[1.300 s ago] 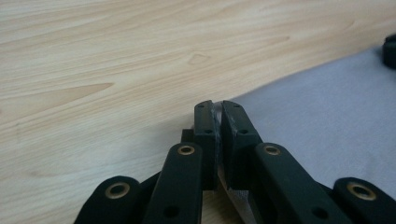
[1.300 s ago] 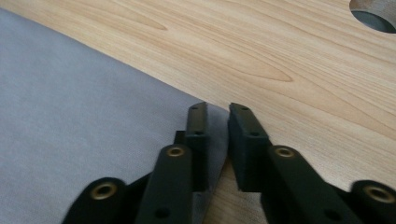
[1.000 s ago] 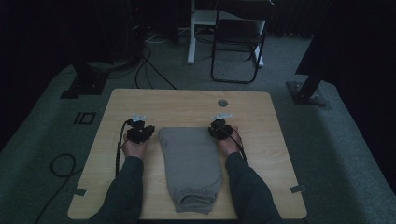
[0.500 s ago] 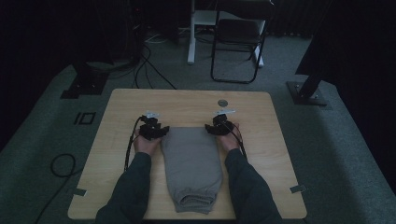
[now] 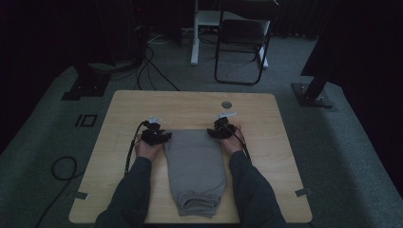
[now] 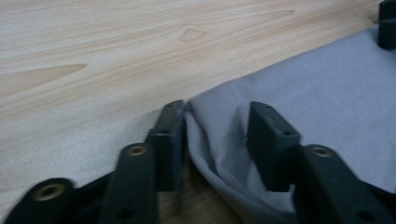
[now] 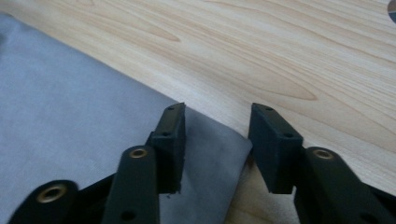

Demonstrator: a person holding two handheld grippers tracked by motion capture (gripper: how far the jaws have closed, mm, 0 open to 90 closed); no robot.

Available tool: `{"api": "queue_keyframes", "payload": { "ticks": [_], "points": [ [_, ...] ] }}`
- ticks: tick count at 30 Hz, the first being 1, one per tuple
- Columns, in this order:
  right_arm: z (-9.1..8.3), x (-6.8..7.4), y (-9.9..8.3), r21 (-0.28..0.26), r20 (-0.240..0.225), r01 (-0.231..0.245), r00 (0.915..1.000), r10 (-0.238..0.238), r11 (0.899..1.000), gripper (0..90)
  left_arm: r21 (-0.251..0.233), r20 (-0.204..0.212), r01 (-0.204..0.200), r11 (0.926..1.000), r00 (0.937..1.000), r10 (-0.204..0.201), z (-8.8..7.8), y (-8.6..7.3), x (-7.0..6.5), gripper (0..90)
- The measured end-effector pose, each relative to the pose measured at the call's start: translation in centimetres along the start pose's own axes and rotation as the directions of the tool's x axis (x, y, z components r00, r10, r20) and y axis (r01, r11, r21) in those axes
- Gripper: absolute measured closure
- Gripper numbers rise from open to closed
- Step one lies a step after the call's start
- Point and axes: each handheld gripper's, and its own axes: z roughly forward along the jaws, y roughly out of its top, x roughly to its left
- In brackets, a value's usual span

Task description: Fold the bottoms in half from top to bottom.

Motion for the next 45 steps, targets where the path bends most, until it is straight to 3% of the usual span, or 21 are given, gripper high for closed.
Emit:
{"api": "queue_keyframes", "payload": {
  "ticks": [6,10,15,19,27,31,36,45],
  "points": [
    [-0.1,0.3,0.0,0.015,-0.019,-0.014,0.9997,0.014,1.0,74.4,0.017,0.058,0.025,0.9995,0.998,-0.026,-0.2,-0.2,0.4,79.3],
    [-0.1,0.4,0.0,0.022,-0.045,-0.04,0.9981,0.041,0.999,82.3,0.013,0.078,0.037,0.9992,0.9963,-0.038,-0.2,-0.3,0.5,84.2],
    [-0.2,0.1,-0.1,0.014,-0.065,-0.064,0.9958,0.065,0.998,84.6,0.01,0.087,0.068,0.9976,0.9938,-0.069,-0.2,-0.3,0.7,86.0],
    [-0.3,-0.1,-0.1,0.005,-0.066,-0.08,0.9946,0.08,0.997,84.9,-0.004,0.068,0.056,0.9984,0.9961,-0.056,-0.4,-0.1,0.5,86.4],
    [-2.2,-0.7,1.2,-0.085,-0.072,-0.084,0.9943,0.078,0.993,84.9,-0.088,0.06,0.038,0.9954,0.9977,-0.032,-2.2,2.3,-0.3,86.5],
    [-3.4,-1.2,1.8,-0.141,-0.088,-0.084,0.9935,0.072,0.986,84.8,-0.135,0.062,0.023,0.9906,0.998,-0.015,-3.3,3.4,-0.7,86.4],
    [-5.0,-1.3,2.5,-0.184,-0.109,-0.069,0.9929,0.049,0.98,84.7,-0.156,0.071,0.011,0.9876,0.9974,0.0,-4.3,3.9,-0.9,86.4],
    [-6.3,-0.8,2.2,-0.203,-0.126,-0.022,0.992,-0.003,0.979,84.6,-0.167,0.086,-0.013,0.9859,0.9959,0.028,-5.4,3.4,-1.3,86.3]
  ]
}}
